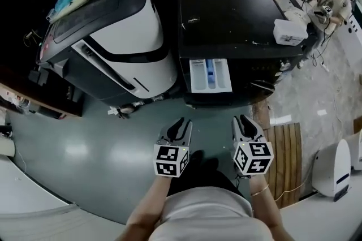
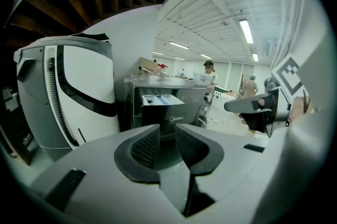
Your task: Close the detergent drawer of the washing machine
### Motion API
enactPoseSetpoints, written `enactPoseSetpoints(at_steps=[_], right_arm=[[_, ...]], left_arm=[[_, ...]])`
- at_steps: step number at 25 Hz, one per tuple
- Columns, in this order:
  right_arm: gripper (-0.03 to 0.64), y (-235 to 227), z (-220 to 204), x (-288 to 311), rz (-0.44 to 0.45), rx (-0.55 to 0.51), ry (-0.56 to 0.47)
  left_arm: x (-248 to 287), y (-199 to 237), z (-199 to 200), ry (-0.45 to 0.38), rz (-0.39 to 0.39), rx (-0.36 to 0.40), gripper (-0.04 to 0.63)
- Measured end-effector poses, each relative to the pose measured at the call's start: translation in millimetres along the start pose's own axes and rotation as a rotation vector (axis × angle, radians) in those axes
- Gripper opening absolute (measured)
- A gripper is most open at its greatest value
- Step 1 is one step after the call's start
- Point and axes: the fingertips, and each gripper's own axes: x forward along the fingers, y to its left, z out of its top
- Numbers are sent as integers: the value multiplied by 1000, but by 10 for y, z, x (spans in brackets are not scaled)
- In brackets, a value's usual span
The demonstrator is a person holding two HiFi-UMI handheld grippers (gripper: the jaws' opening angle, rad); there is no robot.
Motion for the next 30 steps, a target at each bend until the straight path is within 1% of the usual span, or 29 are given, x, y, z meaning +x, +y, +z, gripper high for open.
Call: enactPoseSetpoints(at_steps=[4, 13, 19, 25, 30], right_arm=[[80, 27, -39, 8, 8, -19, 15], [80, -12, -111, -10, -1, -52, 28], [80, -3, -138, 85, -8, -58, 40], [80, -101, -117, 255, -43, -51, 61], [80, -160, -108, 430, -55, -58, 76]], left_arm=[[-78, 93, -49, 3, 41, -18, 84], [-107, 136, -163, 17, 73, -42, 84], [-18, 201, -218, 31, 75, -49, 84], [190, 340, -205, 38, 67, -62, 89], [399, 442, -204, 49, 62, -80, 100]])
